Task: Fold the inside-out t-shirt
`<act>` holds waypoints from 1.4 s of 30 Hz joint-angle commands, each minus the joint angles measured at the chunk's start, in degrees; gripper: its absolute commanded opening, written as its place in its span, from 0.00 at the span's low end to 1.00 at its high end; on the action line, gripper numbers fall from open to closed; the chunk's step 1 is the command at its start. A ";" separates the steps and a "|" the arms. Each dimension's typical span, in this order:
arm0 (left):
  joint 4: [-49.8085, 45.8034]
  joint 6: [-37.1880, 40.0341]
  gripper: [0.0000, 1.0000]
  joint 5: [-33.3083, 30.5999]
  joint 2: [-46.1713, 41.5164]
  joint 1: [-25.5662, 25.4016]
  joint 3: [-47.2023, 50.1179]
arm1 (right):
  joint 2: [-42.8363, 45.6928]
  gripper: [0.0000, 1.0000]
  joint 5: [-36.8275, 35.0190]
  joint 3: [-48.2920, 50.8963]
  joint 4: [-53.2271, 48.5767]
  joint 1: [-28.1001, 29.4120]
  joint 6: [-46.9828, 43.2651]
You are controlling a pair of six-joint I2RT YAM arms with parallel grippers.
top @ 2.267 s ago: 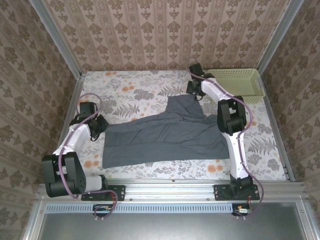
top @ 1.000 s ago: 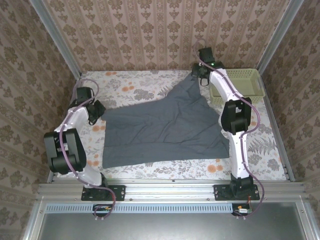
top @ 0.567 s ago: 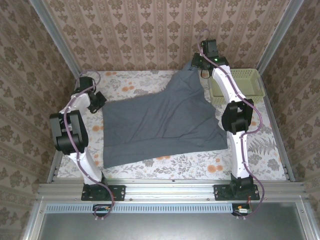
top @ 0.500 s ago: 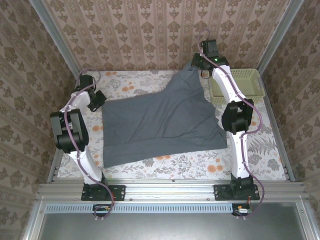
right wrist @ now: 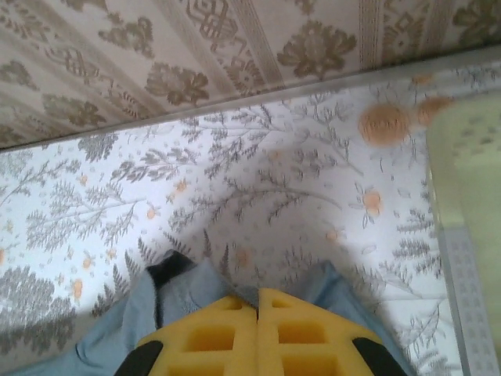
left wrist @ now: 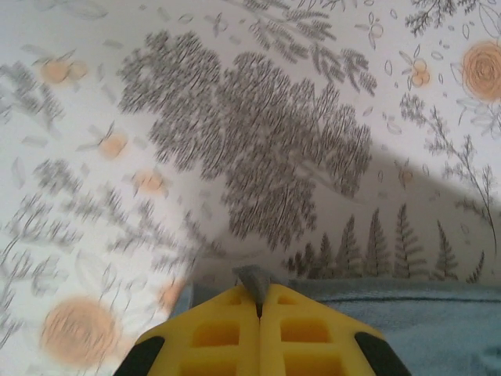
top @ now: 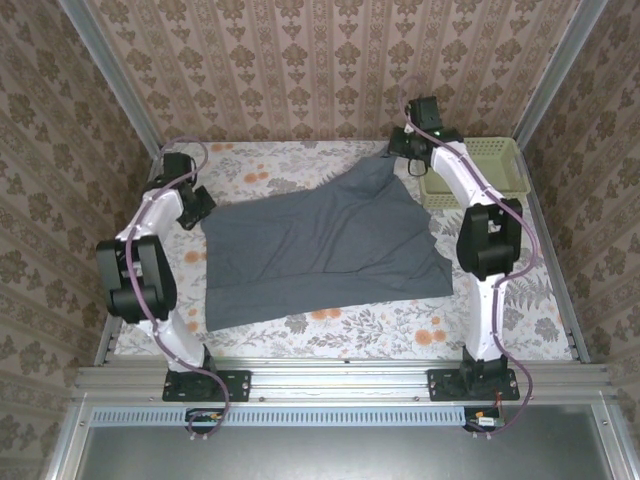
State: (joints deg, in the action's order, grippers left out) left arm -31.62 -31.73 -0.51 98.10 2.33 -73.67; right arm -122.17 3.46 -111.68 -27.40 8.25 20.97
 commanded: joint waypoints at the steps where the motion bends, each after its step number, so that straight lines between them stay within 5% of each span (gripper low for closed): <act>1: 5.46 -3.65 0.00 -0.74 -7.56 0.20 7.39 | 10.68 0.00 0.79 10.58 8.78 0.01 0.87; 9: 11.88 -5.01 0.00 1.06 -21.35 -0.06 23.12 | 31.55 0.00 -0.42 41.08 17.20 -0.08 1.62; 20: 11.07 -3.87 0.00 2.92 -36.67 -0.20 38.63 | 53.81 0.00 -6.58 66.24 9.13 -0.60 7.06; 34: 8.52 -5.43 0.08 0.26 -37.63 -0.05 43.03 | 60.58 0.01 -7.58 78.14 6.45 -1.13 16.43; 37: 7.64 -5.04 0.17 -0.82 -37.66 0.01 42.34 | 61.41 0.02 -8.02 78.41 5.24 -1.13 17.29; 42: 3.63 -5.19 0.30 -4.52 -37.83 0.24 39.83 | 62.74 0.19 -8.50 78.37 2.89 -1.11 18.28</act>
State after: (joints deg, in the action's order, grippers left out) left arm -24.38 -36.32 -1.48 61.43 2.33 -31.14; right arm -60.84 -3.53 -33.93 -21.28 7.44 37.80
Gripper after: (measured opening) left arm 0.279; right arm 0.149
